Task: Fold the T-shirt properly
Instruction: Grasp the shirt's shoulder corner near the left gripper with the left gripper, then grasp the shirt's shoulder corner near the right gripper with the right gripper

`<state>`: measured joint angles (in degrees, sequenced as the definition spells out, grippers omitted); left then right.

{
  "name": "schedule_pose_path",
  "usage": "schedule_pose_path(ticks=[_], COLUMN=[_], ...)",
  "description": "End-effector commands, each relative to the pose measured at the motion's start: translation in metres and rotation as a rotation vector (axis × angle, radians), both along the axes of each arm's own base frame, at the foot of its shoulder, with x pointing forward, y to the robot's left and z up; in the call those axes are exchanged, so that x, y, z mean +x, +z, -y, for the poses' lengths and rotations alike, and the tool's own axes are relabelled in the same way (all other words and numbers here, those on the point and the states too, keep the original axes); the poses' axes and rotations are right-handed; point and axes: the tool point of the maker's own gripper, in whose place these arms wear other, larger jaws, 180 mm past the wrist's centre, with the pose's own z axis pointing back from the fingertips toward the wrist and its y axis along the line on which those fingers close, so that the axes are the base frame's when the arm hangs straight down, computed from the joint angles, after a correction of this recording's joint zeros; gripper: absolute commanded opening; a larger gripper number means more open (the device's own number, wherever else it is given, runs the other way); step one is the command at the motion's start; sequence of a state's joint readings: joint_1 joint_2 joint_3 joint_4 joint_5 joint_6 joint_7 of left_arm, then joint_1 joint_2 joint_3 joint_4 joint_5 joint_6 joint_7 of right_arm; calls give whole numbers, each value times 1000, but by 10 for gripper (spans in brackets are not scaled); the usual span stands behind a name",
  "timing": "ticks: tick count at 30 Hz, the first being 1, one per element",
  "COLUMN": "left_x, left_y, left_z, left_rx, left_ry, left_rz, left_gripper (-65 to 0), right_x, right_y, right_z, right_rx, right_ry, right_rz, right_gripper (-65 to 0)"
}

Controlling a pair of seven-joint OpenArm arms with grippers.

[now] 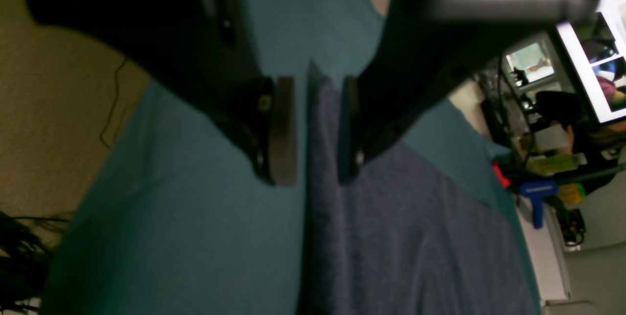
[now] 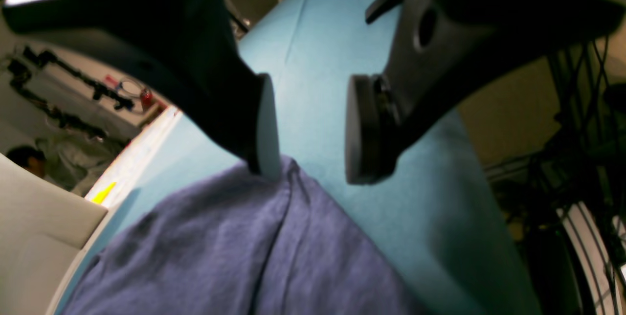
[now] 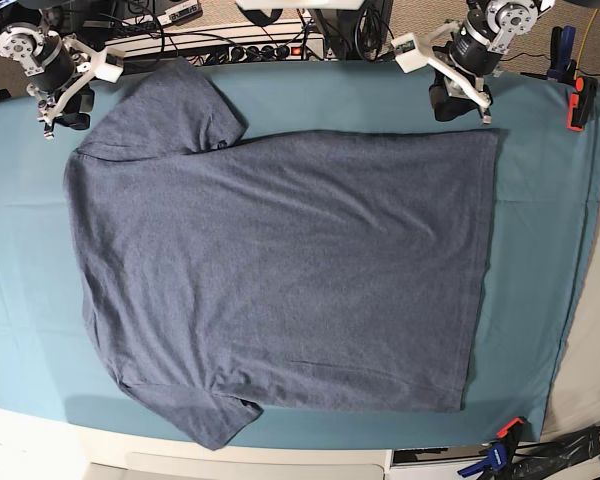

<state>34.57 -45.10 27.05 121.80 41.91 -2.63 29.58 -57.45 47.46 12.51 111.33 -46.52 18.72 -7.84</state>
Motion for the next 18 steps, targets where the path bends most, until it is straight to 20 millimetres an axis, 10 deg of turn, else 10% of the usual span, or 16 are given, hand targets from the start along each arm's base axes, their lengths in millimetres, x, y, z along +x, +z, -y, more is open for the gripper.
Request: schedule_pose_path(ticks=[1, 9, 18], left_x=[2, 2, 2], left_y=[6, 6, 6], left_z=[1, 1, 1], left_rx=[-7, -7, -7], left_ry=[-8, -8, -8], left_rz=[22, 23, 23], left_gripper=[-486, -486, -486], right_x=[6, -1, 5], right_y=[5, -7, -10], right_z=[3, 34, 24], right_rx=[-25, -100, -76], right_ry=[28, 25, 49], right_rz=[12, -64, -51], right_gripper=[-414, -414, -414])
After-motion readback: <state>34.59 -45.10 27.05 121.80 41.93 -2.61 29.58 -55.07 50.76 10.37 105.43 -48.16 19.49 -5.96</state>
